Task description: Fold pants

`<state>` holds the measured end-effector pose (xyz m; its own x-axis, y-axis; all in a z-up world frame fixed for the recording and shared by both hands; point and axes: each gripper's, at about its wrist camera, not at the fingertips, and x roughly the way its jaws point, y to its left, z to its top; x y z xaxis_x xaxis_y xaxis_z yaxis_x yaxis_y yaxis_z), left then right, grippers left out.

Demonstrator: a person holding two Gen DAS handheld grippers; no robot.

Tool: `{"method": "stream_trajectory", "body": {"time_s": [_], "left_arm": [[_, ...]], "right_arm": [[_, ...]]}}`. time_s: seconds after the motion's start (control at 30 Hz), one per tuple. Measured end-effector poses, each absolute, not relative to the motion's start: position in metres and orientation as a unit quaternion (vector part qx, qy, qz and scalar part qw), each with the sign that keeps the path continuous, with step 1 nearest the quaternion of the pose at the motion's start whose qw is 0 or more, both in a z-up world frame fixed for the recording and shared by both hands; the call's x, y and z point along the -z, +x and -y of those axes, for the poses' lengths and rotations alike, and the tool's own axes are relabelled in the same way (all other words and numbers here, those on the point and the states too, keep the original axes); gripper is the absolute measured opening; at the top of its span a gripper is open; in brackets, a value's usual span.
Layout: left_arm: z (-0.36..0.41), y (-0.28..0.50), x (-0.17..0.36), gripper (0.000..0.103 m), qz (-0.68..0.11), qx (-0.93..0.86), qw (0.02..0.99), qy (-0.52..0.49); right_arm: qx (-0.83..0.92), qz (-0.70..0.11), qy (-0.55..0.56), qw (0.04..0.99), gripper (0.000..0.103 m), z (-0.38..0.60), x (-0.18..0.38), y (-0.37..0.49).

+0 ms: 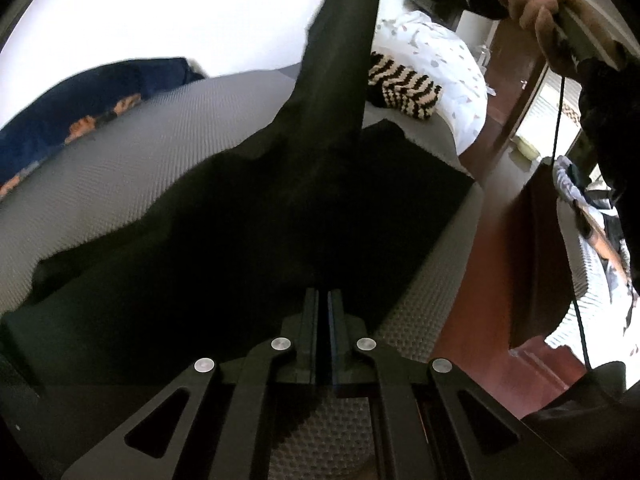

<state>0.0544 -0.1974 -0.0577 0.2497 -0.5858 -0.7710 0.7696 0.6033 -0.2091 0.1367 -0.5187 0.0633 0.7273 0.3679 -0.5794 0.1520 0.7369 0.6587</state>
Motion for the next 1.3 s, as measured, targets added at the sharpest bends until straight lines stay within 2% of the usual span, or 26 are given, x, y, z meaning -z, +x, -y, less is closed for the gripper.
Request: {"method": "stream_trajectory", "body": {"time_s": [0.17,0.27,0.4,0.53,0.97,1.0,1.1,1.3], "left_arm": [[0.206,0.052,0.068,0.004,-0.441,0.451,0.765,0.132],[0.216,0.044,0.083,0.004,-0.451,0.458,0.749,0.161],[0.224,0.032,0.095,0.004,-0.455,0.462,0.737,0.190],[0.226,0.029,0.096,0.004,-0.455,0.462,0.736,0.195],[0.226,0.031,0.096,0.005,-0.458,0.455,0.741,0.187],[0.225,0.031,0.096,0.005,-0.459,0.454,0.742,0.181],[0.217,0.034,0.097,0.007,-0.464,0.456,0.743,0.159],[0.220,0.030,0.091,0.010,-0.443,0.450,0.754,0.183]], "right_arm": [[0.005,-0.359,0.375,0.855,0.005,0.554,-0.041,0.090],[0.067,-0.375,0.400,0.834,0.005,0.585,-0.001,0.052],[0.126,-0.422,0.453,0.775,0.005,0.613,0.079,0.015],[0.145,-0.424,0.482,0.752,0.005,0.627,0.121,0.000],[0.139,-0.431,0.491,0.744,0.010,0.634,0.147,0.011],[0.134,-0.426,0.498,0.743,0.006,0.634,0.146,0.012],[0.130,-0.412,0.488,0.758,0.005,0.628,0.129,0.013],[0.104,-0.383,0.490,0.776,0.005,0.622,0.099,0.015]]}}
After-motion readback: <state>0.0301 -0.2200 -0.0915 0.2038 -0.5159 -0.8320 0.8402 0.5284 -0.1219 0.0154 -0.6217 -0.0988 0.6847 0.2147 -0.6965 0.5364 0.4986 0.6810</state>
